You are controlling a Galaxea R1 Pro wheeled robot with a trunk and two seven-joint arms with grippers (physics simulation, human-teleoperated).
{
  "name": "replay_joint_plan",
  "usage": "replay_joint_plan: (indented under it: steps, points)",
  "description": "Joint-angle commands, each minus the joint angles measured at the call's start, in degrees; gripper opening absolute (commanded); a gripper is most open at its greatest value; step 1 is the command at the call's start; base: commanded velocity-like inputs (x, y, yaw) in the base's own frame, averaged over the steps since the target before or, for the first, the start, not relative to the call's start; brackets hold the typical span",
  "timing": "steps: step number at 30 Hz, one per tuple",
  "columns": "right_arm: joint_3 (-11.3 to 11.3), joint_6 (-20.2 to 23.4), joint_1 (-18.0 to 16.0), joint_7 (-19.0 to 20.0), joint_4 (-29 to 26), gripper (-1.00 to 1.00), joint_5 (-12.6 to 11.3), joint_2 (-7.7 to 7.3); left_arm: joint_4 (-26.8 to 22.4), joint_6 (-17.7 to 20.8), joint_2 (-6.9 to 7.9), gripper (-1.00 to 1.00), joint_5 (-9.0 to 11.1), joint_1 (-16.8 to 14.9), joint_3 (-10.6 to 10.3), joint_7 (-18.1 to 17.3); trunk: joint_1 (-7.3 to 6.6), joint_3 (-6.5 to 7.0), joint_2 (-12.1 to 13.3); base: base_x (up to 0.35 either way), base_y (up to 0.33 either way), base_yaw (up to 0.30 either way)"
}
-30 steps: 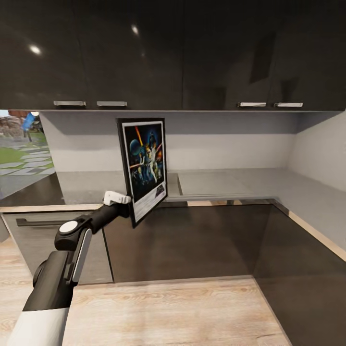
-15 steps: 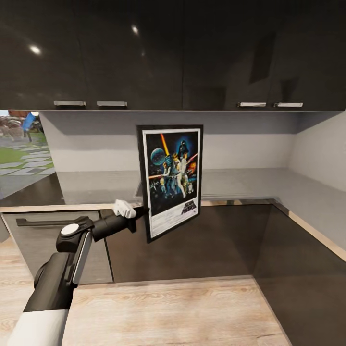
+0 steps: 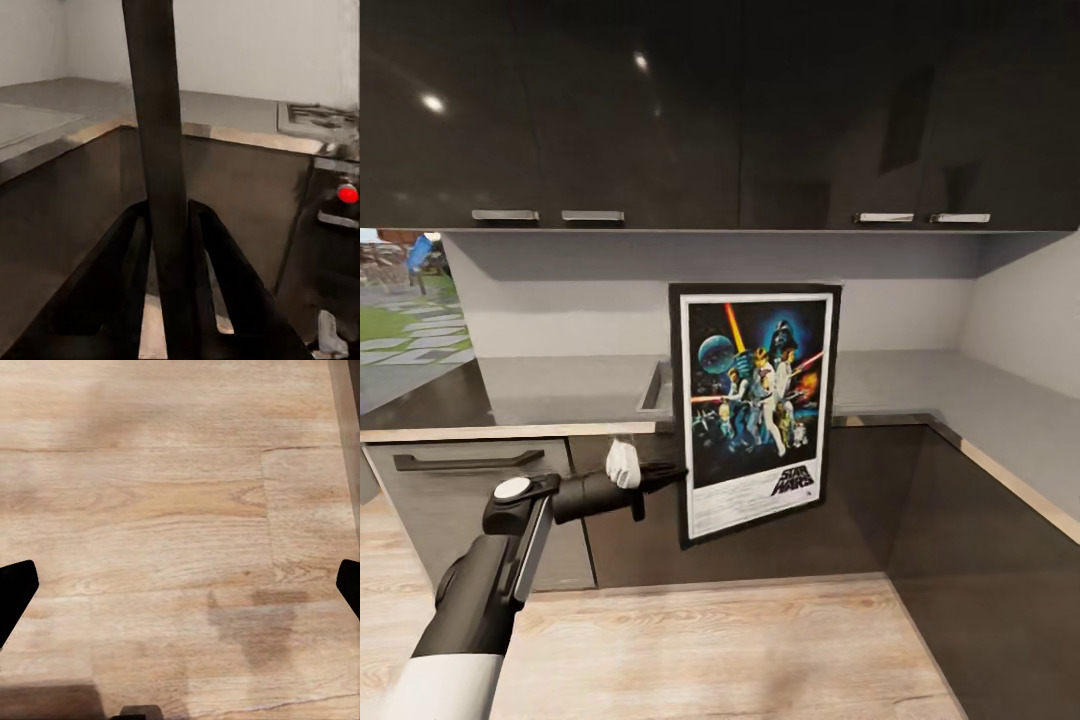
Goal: Pick up the poster from the kitchen countertop and hang it on one of the wall nails in the kitchen.
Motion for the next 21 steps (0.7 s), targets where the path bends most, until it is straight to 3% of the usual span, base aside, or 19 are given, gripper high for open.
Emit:
replay_joint_plan:
  steps: [1,3,6,7,10,12,14,17,21]
  points:
    - [0.0,-0.2,0.0,0.5,-0.1,1.00,0.0,-0.05,2.2,0.1,0.01,-1.00,-0.1,0.3,0.1,-2.3,0.00,-0.06,0.0,0.000,0.000,0.000]
    - [0.0,-0.3,0.0,1.7,-0.3,1.00,0.0,-0.12,6.6,-1.7,0.04,-1.00,-0.1,0.6,1.0,-4.5,0.00,-0.06,0.0,0.000,0.000,0.000]
    - [0.0,-1.7,0.0,4.7,-0.5,1.00,0.1,-0.18,14.2,-8.1,0.06,-1.00,0.0,0.8,4.8,-6.3,0.00,-0.06,0.0,0.000,0.000,0.000]
    - [0.0,-2.9,0.0,6.7,-0.5,1.00,0.1,-0.26,18.2,-11.5,0.07,-1.00,0.0,0.9,7.1,-8.1,0.00,-0.06,0.0,0.000,0.000,0.000]
    - [-0.1,-5.2,0.0,10.8,-0.5,1.00,0.1,-1.10,24.3,-15.8,0.29,-1.00,-0.1,0.9,11.1,-14.2,0.00,-0.06,0.0,0.000,0.000,0.000]
    - [-0.1,-5.9,0.0,12.5,-0.5,1.00,0.1,-1.85,25.9,-16.9,0.96,-1.00,-0.1,1.0,12.7,-17.1,0.00,-0.06,0.0,0.000,0.000,0.000]
    - [-0.4,-6.7,0.0,14.4,-0.6,1.00,-0.1,-2.69,27.7,-18.0,3.00,-1.00,0.0,1.0,14.8,-17.1,0.00,-0.06,0.0,0.000,0.000,0.000]
    - [-0.5,-8.5,0.0,15.8,-2.3,1.00,-0.3,-3.16,29.0,-18.6,4.34,-1.00,-0.1,1.0,15.9,-17.1,0.00,-0.06,0.0,0.000,0.000,0.000]
    - [-0.6,-8.9,0.0,20.4,-7.1,1.00,-0.4,-3.42,31.0,-19.0,4.70,-1.00,-0.1,1.0,16.3,-17.1,0.00,-0.06,0.0,0.000,0.000,0.000]
